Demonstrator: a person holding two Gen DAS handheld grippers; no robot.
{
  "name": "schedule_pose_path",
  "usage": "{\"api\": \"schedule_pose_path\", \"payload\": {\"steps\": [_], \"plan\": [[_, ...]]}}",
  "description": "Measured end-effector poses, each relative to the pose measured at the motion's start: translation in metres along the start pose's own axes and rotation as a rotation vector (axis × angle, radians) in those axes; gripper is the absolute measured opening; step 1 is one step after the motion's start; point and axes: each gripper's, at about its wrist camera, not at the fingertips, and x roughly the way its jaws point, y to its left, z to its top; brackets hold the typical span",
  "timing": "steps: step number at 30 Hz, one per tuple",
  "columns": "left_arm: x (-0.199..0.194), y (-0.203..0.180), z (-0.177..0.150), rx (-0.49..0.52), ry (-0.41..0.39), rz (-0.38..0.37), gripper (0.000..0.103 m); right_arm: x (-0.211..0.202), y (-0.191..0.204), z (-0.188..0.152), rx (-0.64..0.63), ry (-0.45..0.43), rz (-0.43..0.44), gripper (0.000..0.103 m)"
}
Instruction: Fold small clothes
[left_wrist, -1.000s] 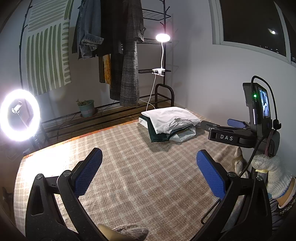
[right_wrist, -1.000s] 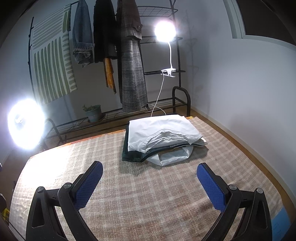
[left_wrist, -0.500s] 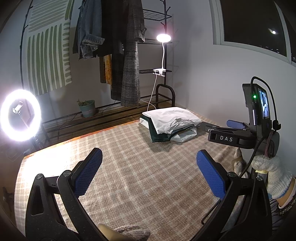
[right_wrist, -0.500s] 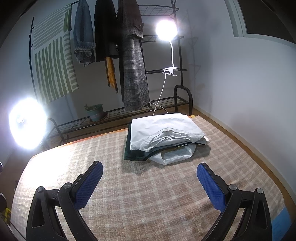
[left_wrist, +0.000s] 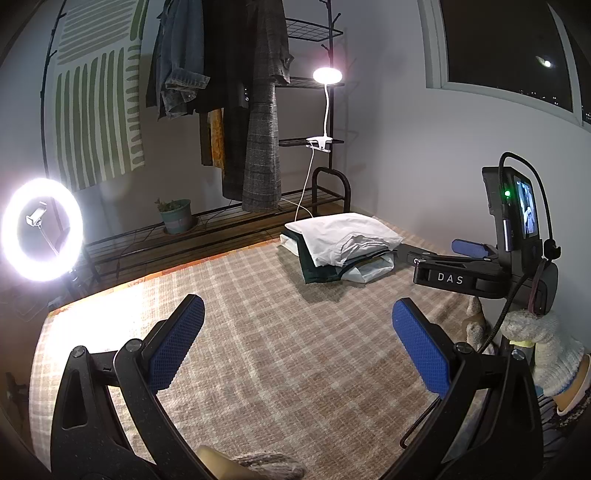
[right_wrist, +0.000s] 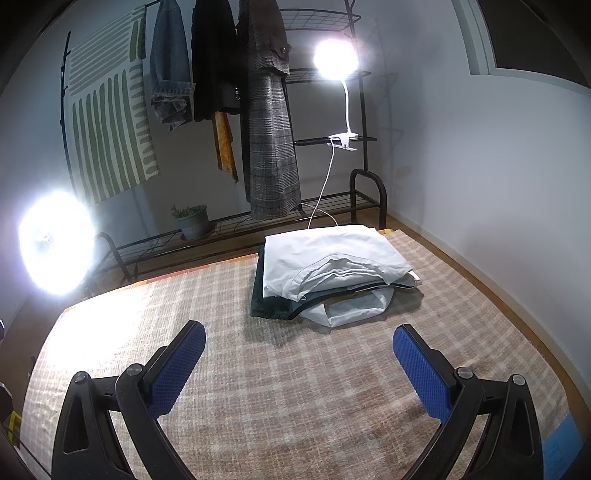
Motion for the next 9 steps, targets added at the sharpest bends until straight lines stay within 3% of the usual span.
{"api": "schedule_pose_path", "payload": {"steps": [9], "plan": [[-0.0037, 0.0095, 0.0024, 0.024, -0.023, 0.017, 0.103, 0.0011, 0.0014, 0.0002, -0.004, 0.002, 0.004, 0.103]]}}
